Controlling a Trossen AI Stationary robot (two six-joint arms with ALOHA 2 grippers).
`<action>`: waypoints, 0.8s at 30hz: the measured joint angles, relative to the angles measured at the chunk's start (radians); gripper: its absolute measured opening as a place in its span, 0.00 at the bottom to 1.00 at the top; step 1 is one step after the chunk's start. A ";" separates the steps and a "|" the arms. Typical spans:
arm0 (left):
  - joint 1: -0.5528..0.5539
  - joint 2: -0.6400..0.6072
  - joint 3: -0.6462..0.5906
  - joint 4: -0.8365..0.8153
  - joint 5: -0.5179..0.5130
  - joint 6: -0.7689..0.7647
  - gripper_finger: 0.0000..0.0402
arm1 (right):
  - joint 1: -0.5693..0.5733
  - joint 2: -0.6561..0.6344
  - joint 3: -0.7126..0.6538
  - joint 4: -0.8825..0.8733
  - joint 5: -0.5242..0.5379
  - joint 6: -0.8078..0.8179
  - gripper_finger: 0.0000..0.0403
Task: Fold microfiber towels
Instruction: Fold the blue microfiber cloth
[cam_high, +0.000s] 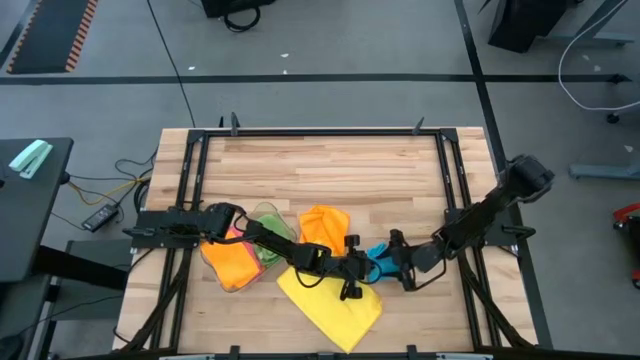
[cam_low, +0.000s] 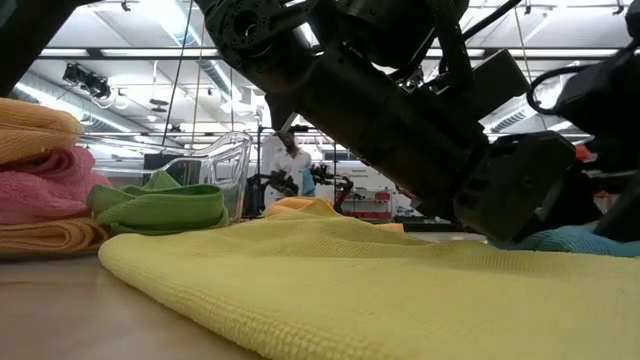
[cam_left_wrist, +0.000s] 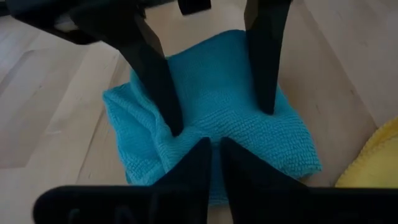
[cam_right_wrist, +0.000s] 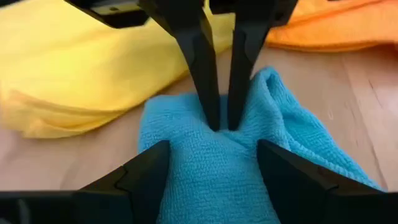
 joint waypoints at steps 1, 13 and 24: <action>0.000 0.000 0.000 -0.001 0.000 0.000 0.11 | 0.000 0.019 0.001 0.007 0.004 0.013 0.63; 0.000 0.000 0.000 -0.002 0.000 0.000 0.14 | -0.002 -0.136 0.060 -0.164 0.040 -0.068 0.63; 0.000 0.000 0.000 -0.001 -0.002 -0.001 0.15 | -0.001 -0.090 0.035 -0.269 0.051 0.143 0.62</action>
